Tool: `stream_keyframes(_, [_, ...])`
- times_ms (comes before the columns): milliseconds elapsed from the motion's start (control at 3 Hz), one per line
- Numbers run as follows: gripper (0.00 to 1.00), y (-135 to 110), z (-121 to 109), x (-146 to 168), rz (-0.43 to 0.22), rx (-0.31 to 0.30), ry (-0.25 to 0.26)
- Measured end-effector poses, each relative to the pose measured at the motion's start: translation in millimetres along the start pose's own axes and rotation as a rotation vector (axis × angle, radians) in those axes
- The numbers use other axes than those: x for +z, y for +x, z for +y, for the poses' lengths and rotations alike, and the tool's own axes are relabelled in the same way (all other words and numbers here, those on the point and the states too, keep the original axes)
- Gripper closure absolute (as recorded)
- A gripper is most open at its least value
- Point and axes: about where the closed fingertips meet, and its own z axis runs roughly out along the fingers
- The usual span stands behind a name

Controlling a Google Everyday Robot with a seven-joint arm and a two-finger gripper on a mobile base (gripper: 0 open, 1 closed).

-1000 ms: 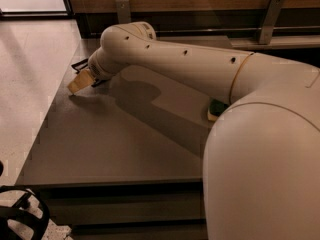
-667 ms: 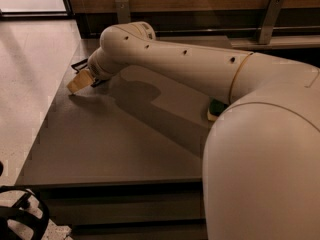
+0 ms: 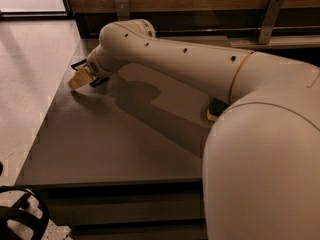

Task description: Pick rxbar chocolate

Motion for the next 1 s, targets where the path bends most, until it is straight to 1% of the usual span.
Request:
stream_keyframes(333, [0.87, -3.5, 0.0, -3.2, 0.0, 0.0, 0.0])
stream_keyframes(667, [1.0, -9.5, 0.2, -8.7, 0.0, 0.0, 0.0])
stream_keyframes(1000, [1.0, -9.5, 0.2, -8.7, 0.0, 0.0, 0.0])
